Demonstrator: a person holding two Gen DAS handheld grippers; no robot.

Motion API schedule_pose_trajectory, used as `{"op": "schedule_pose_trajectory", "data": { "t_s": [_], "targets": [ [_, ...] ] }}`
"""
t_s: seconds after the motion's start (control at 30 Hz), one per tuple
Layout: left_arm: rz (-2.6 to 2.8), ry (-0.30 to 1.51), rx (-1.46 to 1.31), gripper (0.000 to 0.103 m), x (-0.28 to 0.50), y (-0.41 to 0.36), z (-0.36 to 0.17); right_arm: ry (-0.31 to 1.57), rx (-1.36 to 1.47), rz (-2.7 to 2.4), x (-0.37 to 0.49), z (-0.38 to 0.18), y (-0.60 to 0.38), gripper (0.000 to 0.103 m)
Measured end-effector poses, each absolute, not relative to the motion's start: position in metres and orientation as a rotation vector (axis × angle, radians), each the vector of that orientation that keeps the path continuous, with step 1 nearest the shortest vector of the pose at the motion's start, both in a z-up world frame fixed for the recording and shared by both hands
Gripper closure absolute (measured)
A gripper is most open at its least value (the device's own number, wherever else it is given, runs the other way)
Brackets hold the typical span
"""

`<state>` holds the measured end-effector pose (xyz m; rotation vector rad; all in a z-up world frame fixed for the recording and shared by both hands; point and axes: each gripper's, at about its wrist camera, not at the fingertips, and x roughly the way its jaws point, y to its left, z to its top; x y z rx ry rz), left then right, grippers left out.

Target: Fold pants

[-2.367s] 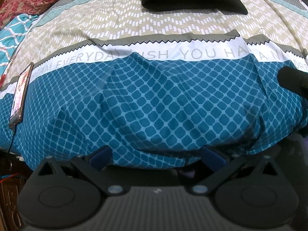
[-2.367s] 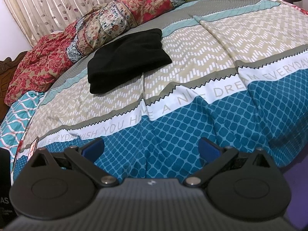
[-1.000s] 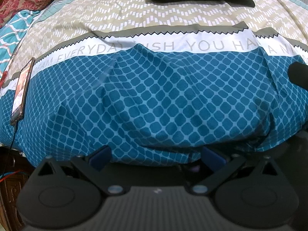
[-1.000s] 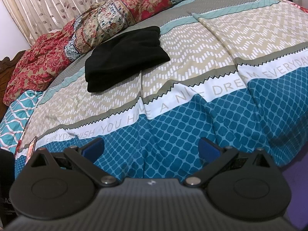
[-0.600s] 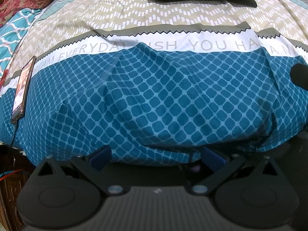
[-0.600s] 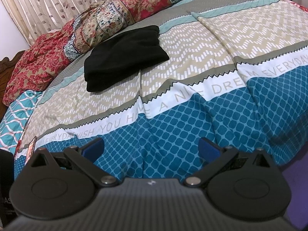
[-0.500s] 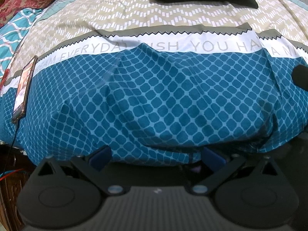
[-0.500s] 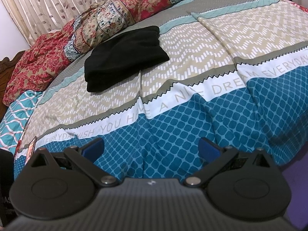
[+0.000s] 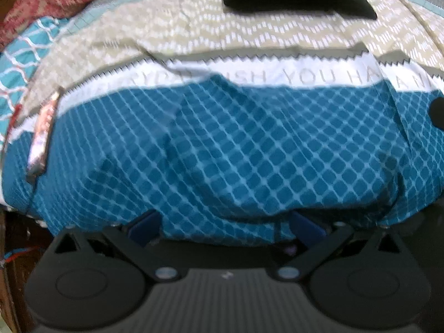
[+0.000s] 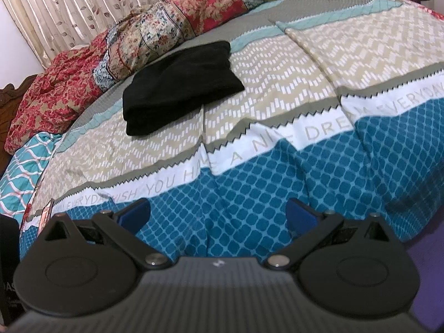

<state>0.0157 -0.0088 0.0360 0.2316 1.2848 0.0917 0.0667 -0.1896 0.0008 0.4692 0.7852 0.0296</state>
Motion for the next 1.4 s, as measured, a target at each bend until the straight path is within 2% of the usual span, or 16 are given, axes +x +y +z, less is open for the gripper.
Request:
{"op": "schedule_pose_trajectory", "data": {
  "t_s": [0.67, 1.4],
  "targets": [
    [0.097, 1.155, 0.223, 0.000, 0.056, -0.017, 0.080, 0.627, 0.470, 0.045, 0.097, 0.050, -0.199, 0.000],
    [0.093, 1.208, 0.231, 0.000, 0.111, -0.034, 0.065, 0.643, 0.481, 0.028, 0.149, 0.047, -0.213, 0.000]
  ]
}}
